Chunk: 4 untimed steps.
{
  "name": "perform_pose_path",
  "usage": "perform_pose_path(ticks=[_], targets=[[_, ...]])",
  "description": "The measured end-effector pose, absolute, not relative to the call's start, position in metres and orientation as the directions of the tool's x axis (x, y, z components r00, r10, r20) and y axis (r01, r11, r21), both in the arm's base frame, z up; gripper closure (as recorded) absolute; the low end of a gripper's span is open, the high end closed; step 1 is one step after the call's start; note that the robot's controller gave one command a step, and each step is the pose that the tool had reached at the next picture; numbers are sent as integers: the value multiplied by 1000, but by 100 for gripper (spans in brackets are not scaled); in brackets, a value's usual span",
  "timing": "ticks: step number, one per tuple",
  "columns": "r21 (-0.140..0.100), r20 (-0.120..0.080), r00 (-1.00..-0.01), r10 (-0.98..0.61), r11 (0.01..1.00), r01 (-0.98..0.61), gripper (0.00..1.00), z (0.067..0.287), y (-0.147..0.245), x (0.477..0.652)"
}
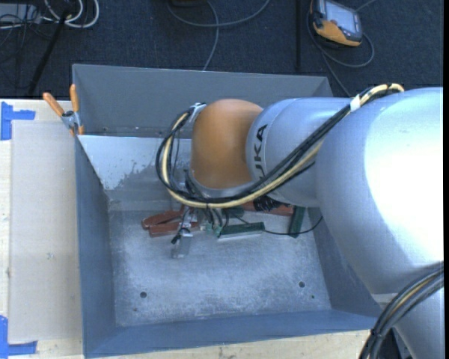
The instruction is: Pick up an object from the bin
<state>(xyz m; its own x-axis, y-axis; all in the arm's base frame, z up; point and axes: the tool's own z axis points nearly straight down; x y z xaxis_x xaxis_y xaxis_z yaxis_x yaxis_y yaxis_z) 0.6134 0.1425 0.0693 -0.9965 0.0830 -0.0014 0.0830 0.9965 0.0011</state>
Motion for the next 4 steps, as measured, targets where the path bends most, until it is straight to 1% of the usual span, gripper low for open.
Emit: perform_pose_path(ticks=[1,2,3,4], targets=[[3,-10,-996,84,996,84,100,74,143,616],[2,-5,-996,87,996,87,100,124,143,618],[3,-7,-996,89,996,89,100,180,143,620],[2,-3,-996,90,996,90,100,195,142,621]])
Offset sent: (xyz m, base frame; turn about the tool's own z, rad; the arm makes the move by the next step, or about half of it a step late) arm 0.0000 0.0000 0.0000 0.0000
